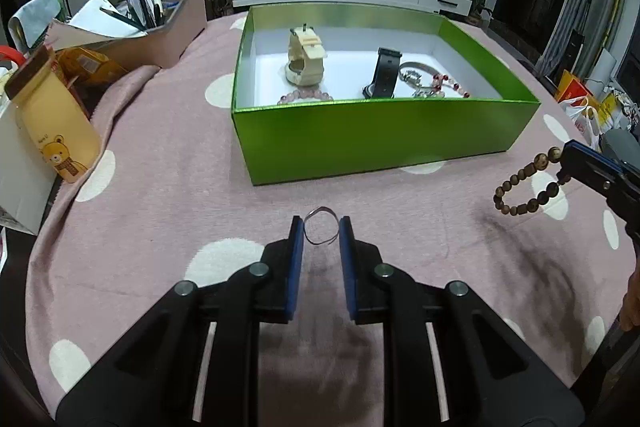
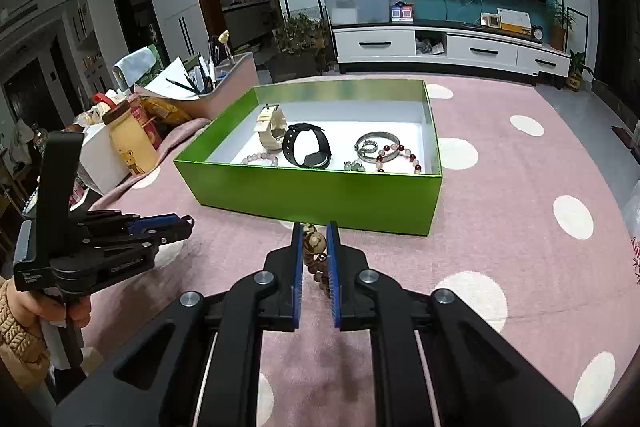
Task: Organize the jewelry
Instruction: 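Carry the wooden bracelet and small ring with both tools into the green box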
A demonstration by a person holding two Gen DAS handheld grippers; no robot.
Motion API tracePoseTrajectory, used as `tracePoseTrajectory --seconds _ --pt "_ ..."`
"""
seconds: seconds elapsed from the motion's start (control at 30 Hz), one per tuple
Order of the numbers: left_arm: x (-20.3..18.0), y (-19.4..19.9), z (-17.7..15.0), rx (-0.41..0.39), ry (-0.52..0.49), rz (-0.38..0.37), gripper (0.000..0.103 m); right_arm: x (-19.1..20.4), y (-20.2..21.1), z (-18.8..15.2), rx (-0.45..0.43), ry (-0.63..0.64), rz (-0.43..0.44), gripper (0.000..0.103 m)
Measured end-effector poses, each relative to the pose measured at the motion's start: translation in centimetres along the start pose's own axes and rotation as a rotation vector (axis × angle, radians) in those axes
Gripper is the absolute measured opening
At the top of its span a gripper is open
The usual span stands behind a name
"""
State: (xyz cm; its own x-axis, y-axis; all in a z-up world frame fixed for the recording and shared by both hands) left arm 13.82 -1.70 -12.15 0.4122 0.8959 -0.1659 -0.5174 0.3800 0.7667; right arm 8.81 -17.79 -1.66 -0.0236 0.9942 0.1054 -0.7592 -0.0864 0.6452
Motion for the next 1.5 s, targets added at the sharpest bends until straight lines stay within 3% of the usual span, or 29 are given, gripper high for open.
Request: tracePoseTrajectory --seconds 0.73,1.5 --pt "-2.8 4.8 3.5 -0.096 -0.038 -0.015 0.018 -1.0 4.0 2.6 -0.108 -0.014 -0.003 0.011" --pt "-3.6 6.0 8.2 -0.167 -0.043 -0.016 0.018 -1.5 4.9 6.6 -0.190 -0.003 -0.015 0.011"
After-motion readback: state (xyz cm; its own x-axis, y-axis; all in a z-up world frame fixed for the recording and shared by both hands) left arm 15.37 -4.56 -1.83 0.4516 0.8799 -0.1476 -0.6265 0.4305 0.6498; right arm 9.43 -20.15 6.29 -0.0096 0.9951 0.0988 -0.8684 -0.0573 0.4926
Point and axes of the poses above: each gripper's, at about its wrist camera, not at the fingertips, and y roughly against the way its jaws point, x to its left, z to its top, the point moved 7 cm from there along -y, roughly the way its jaws point, and after that the axes turned 8 degrees about -z, right-handed, at the moved point
